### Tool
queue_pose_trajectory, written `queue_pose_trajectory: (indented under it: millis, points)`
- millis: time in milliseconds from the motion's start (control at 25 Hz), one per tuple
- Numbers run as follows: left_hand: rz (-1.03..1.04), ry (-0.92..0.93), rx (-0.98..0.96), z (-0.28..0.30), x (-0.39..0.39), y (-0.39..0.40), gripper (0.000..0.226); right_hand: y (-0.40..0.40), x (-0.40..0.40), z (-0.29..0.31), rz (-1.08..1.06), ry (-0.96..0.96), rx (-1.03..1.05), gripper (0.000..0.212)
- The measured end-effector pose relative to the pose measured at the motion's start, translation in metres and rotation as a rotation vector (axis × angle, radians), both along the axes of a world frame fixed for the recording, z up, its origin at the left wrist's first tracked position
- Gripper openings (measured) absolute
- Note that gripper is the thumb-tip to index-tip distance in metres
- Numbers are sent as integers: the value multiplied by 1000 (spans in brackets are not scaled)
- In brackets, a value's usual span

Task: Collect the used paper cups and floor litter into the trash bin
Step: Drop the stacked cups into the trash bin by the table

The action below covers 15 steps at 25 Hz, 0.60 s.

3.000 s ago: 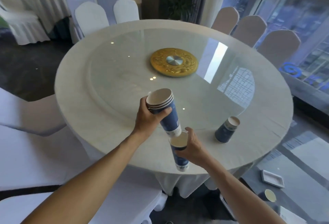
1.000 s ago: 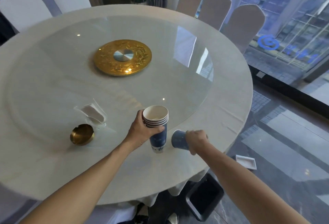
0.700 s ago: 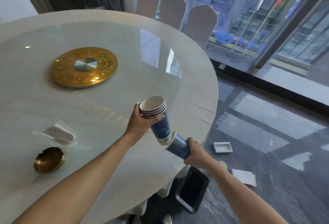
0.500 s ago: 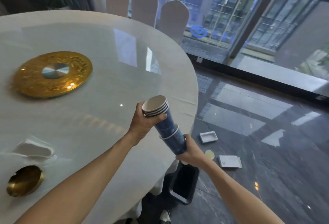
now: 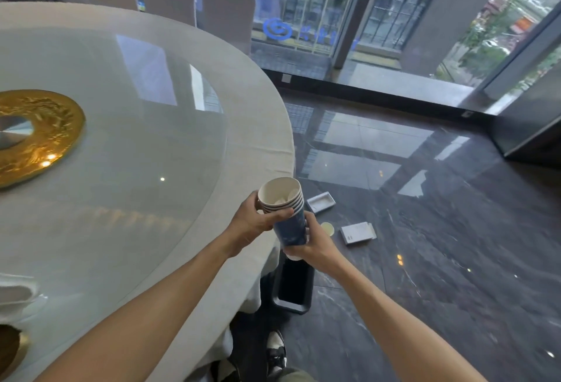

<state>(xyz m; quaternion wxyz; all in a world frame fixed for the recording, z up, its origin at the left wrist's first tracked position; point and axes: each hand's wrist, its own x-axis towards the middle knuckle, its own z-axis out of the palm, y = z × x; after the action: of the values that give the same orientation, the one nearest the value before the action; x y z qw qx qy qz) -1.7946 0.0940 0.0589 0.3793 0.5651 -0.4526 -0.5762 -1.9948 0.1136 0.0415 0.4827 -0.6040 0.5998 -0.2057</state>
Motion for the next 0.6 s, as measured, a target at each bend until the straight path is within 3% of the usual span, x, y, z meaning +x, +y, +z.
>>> queue_pose_trajectory:
  millis: [320, 600]
  points:
    - [-95, -61, -21, -13, -41, 5, 80, 16, -38, -9, -62, -1, 104, 65]
    - [-109, -173, 15, -38, -95, -5, 87, -16, -91, -6, -309, -319, 299, 31]
